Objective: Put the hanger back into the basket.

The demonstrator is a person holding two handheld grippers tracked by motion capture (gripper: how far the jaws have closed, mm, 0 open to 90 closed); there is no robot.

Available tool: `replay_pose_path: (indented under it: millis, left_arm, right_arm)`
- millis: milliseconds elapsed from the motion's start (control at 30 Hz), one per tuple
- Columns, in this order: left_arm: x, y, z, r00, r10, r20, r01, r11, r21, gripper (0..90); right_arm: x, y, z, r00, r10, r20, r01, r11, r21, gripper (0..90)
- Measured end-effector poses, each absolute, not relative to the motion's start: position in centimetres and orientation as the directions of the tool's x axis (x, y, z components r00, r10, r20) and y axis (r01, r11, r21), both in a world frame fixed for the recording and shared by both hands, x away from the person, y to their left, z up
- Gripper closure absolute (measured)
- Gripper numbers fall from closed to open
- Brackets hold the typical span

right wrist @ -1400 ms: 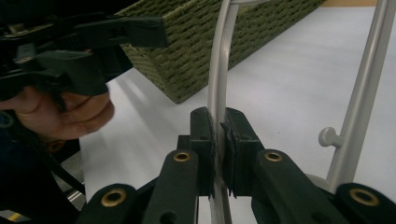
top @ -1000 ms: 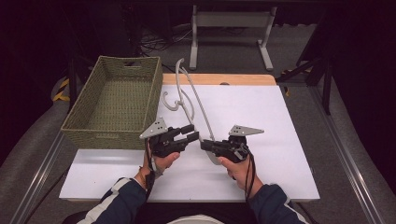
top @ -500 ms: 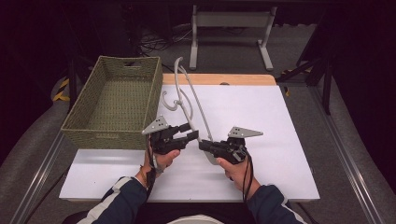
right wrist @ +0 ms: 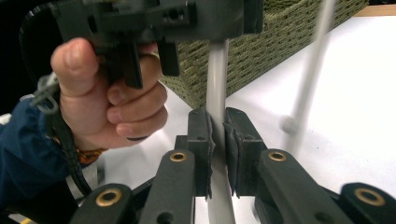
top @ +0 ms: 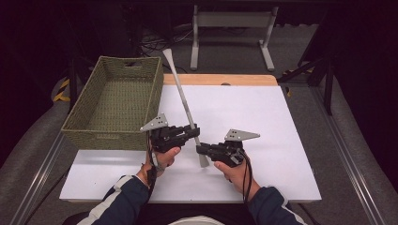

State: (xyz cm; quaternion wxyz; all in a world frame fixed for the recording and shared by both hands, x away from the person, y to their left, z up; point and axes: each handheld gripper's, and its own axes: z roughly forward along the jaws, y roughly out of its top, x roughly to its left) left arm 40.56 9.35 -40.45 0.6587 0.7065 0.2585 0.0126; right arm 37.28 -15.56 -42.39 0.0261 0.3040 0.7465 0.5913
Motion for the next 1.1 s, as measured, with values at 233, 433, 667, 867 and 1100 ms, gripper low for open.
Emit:
replay_pose_path:
  millis: [233,433,667,867,1100]
  left_arm:
    - [40.1,8.9,-39.4,0.874,0.423,-0.241,0.300,-0.079,0.951,81.4]
    - [40.2,8.5,-39.1,0.868,0.443,-0.223,0.293,-0.093,0.952,81.5]
    - [40.2,8.5,-37.3,0.872,0.440,-0.216,0.272,-0.068,0.960,81.6]
    - [39.7,9.2,-34.6,0.862,0.479,-0.168,0.230,-0.075,0.970,81.7]
    - [38.9,10.7,-32.1,0.844,0.523,-0.119,0.191,-0.085,0.978,81.7]
  right_arm:
    - [36.6,-17.0,-41.8,-0.799,0.553,0.236,0.392,0.180,0.902,57.7]
    - [35.3,-20.2,-41.2,-0.784,0.609,0.117,0.325,0.242,0.914,47.2]
    - [34.8,-24.2,-42.1,-0.730,0.681,0.060,0.334,0.279,0.900,38.9]
    - [35.1,-26.8,-42.5,-0.664,0.742,0.094,0.371,0.218,0.903,34.7]
    - [35.5,-26.2,-43.0,-0.677,0.727,0.115,0.385,0.217,0.897,31.4]
